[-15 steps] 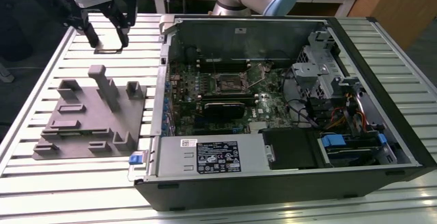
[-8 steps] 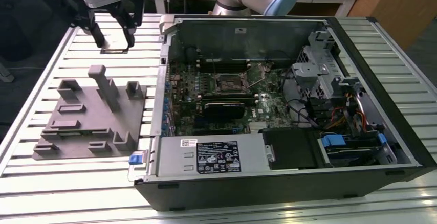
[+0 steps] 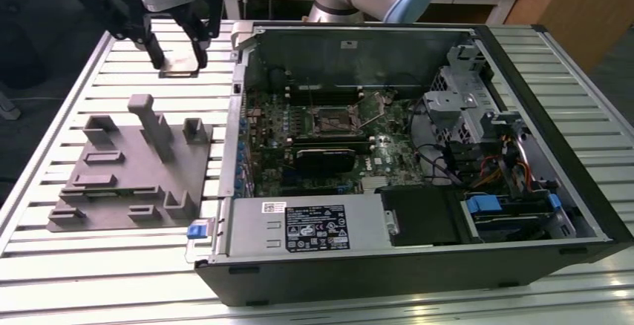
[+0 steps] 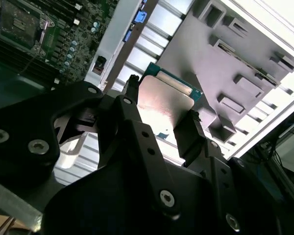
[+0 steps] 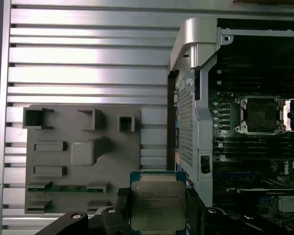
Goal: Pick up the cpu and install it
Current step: 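Pick up the cpu and move it towards the insertion slot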
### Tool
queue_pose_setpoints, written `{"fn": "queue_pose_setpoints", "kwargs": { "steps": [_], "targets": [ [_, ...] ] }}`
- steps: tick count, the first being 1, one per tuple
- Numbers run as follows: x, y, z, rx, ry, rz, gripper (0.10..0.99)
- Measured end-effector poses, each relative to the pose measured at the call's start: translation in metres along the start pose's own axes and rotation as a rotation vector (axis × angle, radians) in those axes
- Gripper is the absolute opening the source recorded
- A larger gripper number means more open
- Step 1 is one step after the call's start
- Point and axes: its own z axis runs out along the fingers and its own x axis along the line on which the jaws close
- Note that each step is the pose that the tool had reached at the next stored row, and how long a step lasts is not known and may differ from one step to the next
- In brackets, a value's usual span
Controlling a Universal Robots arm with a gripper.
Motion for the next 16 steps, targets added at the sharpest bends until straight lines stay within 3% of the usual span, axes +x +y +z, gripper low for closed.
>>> {"fn": "queue_pose_setpoints", "kwargs": {
  "steps": [16],
  "targets": [
    [-0.0296,0.0001,0.0007,0.000,0.0000,0.000,0.541]
  ]
}}
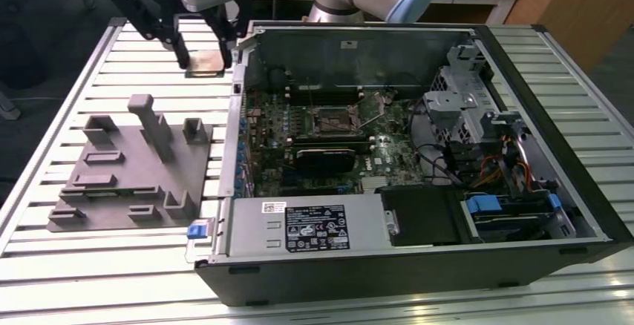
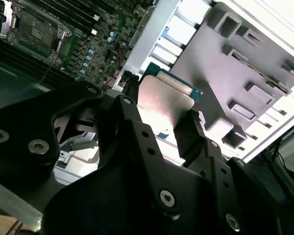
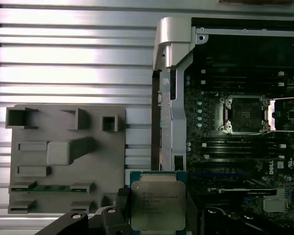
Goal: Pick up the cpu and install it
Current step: 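Pick up the cpu and move it towards the insertion slot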
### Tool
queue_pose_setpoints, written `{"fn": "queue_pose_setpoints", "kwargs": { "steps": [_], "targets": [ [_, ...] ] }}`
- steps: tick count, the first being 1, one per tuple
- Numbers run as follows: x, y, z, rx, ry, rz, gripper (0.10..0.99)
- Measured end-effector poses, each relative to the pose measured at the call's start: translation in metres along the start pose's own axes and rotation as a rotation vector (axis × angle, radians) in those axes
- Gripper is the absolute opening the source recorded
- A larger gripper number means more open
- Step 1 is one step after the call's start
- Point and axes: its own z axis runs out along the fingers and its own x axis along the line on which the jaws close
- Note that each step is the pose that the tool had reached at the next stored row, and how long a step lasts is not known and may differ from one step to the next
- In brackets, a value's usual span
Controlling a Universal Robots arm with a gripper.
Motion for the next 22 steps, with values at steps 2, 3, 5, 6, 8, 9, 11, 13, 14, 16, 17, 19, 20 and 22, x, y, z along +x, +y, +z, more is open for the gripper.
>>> {"fn": "queue_pose_setpoints", "kwargs": {
  "steps": [2,3,5,6,8,9,11,13,14,16,17,19,20,22],
  "targets": [
    [-0.0036,0.0000,0.0001,0.000,0.0000,0.000,0.541],
    [-0.0053,0.0000,0.0002,0.000,0.0000,0.000,0.541],
    [-0.0087,0.0000,0.0002,0.000,0.0000,0.000,0.541],
    [-0.0105,0.0000,0.0003,0.000,0.0000,0.000,0.541],
    [-0.0143,0.0001,0.0004,0.000,0.0000,0.000,0.541],
    [-0.0161,0.0001,0.0004,0.000,0.0000,0.000,0.541],
    [-0.0198,0.0001,0.0005,0.000,0.0000,0.000,0.541],
    [-0.0235,0.0001,0.0006,0.000,0.0000,0.000,0.541],
    [-0.0253,0.0001,0.0006,0.000,0.0000,0.000,0.541],
    [-0.0288,0.0001,0.0007,0.000,0.0000,0.000,0.541],
    [-0.0306,0.0001,0.0008,0.000,0.0000,0.000,0.541],
    [-0.0344,0.0001,0.0009,0.000,0.0000,0.000,0.541],
    [-0.0363,0.0001,0.0009,0.000,0.0000,0.000,0.541],
    [-0.0401,0.0001,0.0010,0.000,0.0000,0.000,0.541]
  ]
}}
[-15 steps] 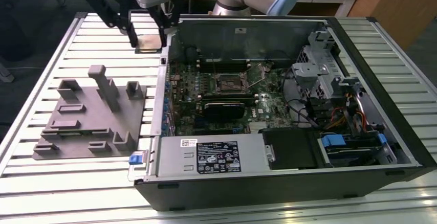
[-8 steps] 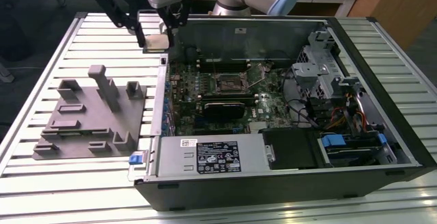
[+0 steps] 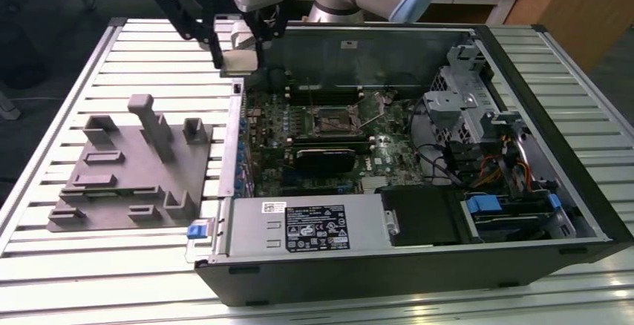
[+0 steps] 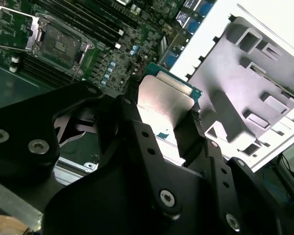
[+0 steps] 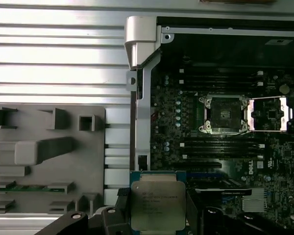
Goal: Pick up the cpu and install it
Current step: 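Pick up the cpu and move it towards the insertion slot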
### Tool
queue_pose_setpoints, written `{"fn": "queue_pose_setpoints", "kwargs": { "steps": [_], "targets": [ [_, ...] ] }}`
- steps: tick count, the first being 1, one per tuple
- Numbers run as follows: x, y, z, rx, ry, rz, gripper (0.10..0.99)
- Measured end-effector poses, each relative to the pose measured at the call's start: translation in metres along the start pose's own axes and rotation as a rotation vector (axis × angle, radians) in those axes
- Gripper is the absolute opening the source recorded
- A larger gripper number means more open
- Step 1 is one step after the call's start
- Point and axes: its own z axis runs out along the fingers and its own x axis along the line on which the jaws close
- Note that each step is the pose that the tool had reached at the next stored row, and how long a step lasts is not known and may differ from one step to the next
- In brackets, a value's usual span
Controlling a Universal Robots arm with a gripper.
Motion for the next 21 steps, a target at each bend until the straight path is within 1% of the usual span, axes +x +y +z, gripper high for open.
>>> {"fn": "queue_pose_setpoints", "kwargs": {
  "steps": [21],
  "targets": [
    [-0.0394,0.0001,0.0010,0.000,0.0000,0.000,0.541]
  ]
}}
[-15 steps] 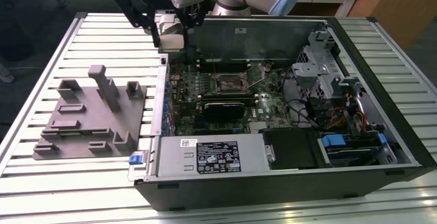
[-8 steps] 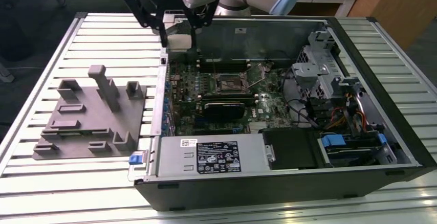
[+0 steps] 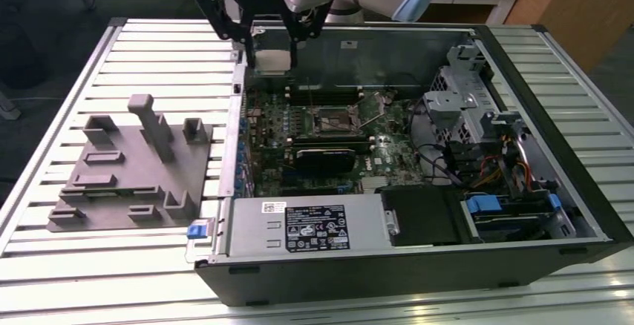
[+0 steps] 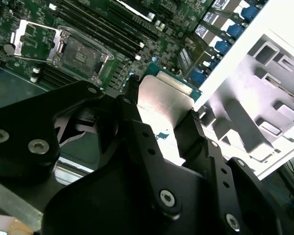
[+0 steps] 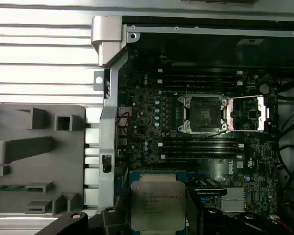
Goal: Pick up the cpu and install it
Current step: 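Pick up the cpu and move it towards the insertion slot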
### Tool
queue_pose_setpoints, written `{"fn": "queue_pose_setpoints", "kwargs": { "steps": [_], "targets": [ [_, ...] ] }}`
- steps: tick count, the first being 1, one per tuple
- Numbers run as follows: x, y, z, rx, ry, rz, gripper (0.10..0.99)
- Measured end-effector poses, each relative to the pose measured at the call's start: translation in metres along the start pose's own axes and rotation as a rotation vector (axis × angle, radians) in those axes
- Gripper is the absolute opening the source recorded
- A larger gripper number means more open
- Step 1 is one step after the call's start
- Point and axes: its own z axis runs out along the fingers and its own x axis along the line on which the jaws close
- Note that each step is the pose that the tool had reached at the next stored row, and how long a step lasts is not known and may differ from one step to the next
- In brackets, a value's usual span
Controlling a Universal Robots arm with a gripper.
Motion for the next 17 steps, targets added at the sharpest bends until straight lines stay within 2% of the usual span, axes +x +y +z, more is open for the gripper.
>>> {"fn": "queue_pose_setpoints", "kwargs": {
  "steps": [17],
  "targets": [
    [-0.0317,0.0001,0.0008,0.000,0.0000,0.000,0.541]
  ]
}}
